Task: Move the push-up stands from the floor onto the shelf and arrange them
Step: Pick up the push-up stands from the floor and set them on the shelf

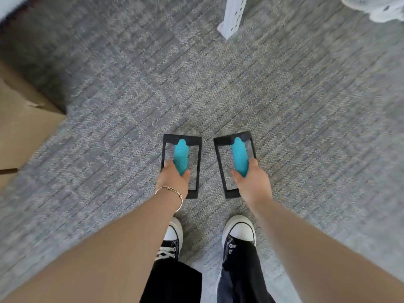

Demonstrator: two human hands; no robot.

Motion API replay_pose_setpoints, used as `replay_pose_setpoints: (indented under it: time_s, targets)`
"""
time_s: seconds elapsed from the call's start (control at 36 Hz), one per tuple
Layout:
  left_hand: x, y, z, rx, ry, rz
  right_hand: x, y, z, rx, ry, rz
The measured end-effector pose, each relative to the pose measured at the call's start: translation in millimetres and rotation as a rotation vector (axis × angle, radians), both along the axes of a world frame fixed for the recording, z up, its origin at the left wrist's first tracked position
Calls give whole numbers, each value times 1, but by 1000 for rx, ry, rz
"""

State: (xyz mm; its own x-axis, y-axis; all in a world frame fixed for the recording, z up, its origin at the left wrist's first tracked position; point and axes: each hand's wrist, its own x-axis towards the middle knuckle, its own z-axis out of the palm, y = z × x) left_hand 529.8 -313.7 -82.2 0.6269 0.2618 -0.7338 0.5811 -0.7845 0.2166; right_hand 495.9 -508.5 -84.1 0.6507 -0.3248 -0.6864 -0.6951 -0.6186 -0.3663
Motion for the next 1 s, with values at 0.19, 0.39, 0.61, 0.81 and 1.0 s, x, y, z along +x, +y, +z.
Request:
replay_pose_setpoints:
  time_s: [0.19, 0.39, 0.61, 0.81, 1.0]
  targets:
    - [4, -10, 144, -87, -61, -11, 6, -10, 156, 29, -43, 23]
    - [14, -13, 352, -146, -183, -66, 11, -15, 368, 67, -105, -1]
    - [25, -17, 591, -239, -430, -28, 25, -22, 594, 101, -326, 21]
    - [38, -23, 738, -185, -671, 32, 54, -27, 740, 173, -597, 12]
    - [51, -22, 848, -225, -836, 157, 89, -29, 852, 170, -801, 104]
